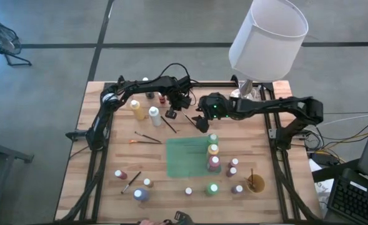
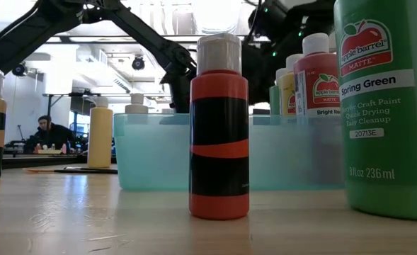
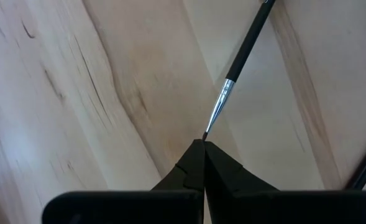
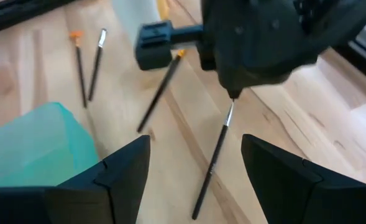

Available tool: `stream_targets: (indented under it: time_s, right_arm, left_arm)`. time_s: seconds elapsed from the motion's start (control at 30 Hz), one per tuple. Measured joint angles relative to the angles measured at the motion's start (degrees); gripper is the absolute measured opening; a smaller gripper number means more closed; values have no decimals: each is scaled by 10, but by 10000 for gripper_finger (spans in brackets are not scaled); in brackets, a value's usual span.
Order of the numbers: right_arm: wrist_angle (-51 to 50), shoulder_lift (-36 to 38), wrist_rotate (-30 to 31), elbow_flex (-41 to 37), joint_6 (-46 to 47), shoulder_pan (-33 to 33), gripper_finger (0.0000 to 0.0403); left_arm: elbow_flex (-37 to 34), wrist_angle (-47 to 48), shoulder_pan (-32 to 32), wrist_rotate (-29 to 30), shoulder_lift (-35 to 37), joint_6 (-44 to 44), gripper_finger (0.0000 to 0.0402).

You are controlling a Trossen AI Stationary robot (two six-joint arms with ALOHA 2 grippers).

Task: Pick & Place Paint Supplies
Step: Put the silver paintbrush into the yellow cup

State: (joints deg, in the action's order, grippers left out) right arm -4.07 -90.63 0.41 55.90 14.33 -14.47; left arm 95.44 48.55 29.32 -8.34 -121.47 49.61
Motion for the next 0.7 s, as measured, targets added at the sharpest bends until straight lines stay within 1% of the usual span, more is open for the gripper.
stream_targets:
  time_s: [0.3, 0.53, 0.7]
  right_arm:
    - [3, -52, 2, 18, 17, -18, 221]
    - [2, -101, 55, 40, 11, -18, 211]
    - [3, -125, 58, 43, 14, -17, 207]
  left_arm:
    - [0, 0, 0, 0, 0, -2, 0]
    - [0, 12, 0, 0, 0, -14, 0]
    - [0, 21, 0, 0, 0, -21, 0]
